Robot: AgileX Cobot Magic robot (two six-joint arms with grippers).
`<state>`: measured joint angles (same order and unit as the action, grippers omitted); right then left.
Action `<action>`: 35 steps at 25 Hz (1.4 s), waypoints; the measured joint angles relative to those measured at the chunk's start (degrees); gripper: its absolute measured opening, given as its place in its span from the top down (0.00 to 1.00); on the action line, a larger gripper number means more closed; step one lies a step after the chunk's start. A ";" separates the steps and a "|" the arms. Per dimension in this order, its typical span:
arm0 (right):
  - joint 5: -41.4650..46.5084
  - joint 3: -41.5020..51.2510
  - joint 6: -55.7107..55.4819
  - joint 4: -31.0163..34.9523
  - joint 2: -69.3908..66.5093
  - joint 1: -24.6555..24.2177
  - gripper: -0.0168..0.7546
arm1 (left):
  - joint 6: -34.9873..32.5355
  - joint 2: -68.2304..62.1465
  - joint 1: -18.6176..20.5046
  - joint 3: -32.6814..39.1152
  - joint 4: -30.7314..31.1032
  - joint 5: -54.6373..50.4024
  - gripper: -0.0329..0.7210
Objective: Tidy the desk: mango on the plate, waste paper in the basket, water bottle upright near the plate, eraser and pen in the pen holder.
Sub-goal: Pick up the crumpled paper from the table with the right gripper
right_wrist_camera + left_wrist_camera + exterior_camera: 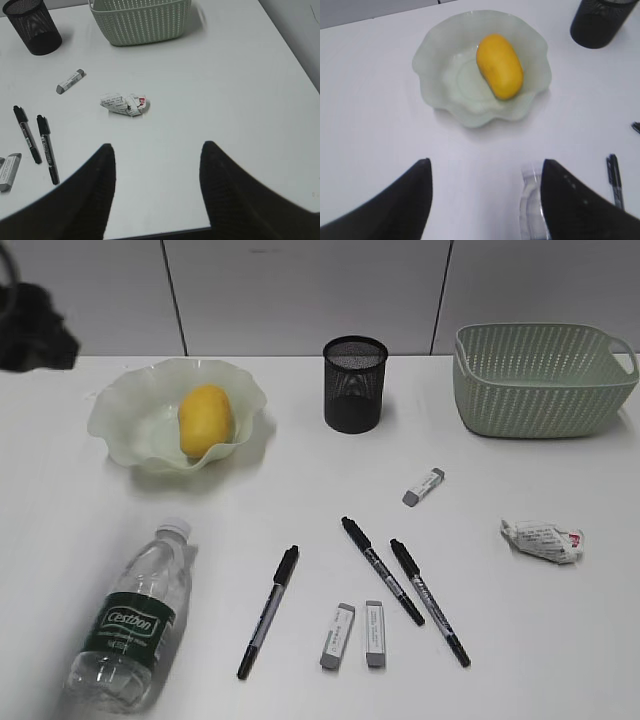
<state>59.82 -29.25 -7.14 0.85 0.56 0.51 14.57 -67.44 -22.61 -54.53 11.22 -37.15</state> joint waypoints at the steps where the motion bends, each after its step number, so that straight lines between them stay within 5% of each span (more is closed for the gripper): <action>1: 0.00 0.00 0.00 0.00 0.00 0.00 0.41 | 0.00 6.45 -0.36 3.63 -0.56 -1.42 0.29; 10: 0.00 0.00 0.00 0.06 0.00 0.00 0.41 | 0.00 48.75 -0.67 16.62 -2.08 -21.06 0.30; 19: -0.24 0.00 -0.20 1.21 0.00 0.00 0.41 | 0.00 65.54 -0.72 23.41 -3.55 -24.42 0.31; 24: -2.59 -0.59 6.84 7.23 -4.17 0.00 0.41 | 0.00 66.47 -0.72 23.60 -4.29 -24.07 0.31; 29: -9.29 -1.14 12.55 8.69 -23.97 0.00 0.41 | 0.00 67.00 0.47 23.64 -4.50 -24.07 0.31; 35: -19.90 -5.98 16.95 8.64 -59.68 0.00 0.41 | 0.00 67.76 8.68 23.64 -4.80 -23.94 0.31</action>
<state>39.92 -35.24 9.80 9.49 -59.12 0.51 14.57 0.33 -13.93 -30.89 6.42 -61.08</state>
